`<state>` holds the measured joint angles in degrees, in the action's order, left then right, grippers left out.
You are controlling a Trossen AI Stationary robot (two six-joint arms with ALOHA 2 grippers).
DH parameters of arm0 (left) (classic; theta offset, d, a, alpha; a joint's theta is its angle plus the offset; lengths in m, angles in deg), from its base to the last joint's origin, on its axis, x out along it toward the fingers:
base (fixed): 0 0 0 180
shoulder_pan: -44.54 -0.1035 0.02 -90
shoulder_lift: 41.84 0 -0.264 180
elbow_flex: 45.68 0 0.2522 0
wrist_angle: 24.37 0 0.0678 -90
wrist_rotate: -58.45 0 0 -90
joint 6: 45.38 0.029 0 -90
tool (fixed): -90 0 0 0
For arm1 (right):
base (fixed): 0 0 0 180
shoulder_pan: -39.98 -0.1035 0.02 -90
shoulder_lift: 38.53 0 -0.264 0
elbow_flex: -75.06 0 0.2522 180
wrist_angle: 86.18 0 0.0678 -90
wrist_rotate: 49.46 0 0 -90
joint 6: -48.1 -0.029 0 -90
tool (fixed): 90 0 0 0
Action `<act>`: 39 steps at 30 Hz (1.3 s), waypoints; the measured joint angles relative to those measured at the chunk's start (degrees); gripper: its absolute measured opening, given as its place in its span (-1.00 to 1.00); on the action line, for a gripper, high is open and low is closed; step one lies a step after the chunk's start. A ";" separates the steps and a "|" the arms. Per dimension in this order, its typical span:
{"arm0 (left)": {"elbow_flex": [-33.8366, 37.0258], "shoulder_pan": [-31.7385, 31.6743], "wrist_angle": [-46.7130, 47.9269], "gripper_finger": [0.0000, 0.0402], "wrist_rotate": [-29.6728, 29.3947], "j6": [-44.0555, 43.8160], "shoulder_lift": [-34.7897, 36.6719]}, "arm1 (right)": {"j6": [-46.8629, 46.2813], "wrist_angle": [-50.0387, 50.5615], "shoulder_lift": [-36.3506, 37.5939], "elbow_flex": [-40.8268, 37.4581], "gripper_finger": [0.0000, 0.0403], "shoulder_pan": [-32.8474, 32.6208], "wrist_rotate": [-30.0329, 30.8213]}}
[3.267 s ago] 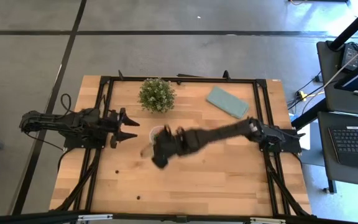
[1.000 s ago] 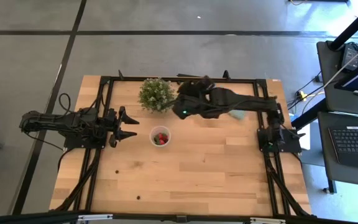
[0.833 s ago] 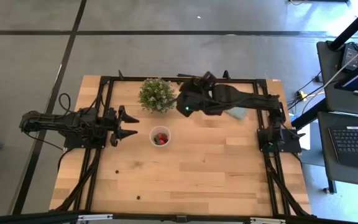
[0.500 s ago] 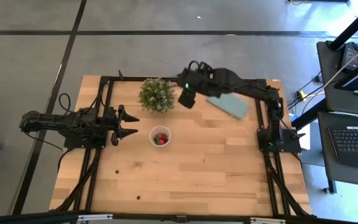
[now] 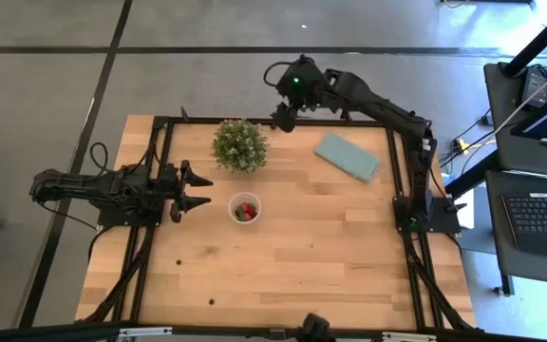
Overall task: Pick and placing Produce into tupperware
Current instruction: Put the black cherry into the transparent container
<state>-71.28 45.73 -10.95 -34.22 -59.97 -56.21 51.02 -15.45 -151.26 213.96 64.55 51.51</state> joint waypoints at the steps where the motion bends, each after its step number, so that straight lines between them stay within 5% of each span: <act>1: 0.00 0.00 0.02 0.25 -0.29 0.02 0.00 | 0.31 -0.89 -0.11 -1.32 0.20 0.74 -1.20; 17: 0.00 0.00 4.63 0.25 -2.91 -0.33 -0.02 | 0.47 -30.73 -0.20 -35.05 0.20 7.47 -5.90; 39: 0.00 0.01 4.61 0.25 -8.47 0.00 -0.02 | -12.45 -39.73 -0.55 -38.30 0.20 8.68 -12.70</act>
<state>-71.28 45.74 -6.34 -42.69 -59.97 -56.23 38.56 -55.18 -151.81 175.66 73.23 38.81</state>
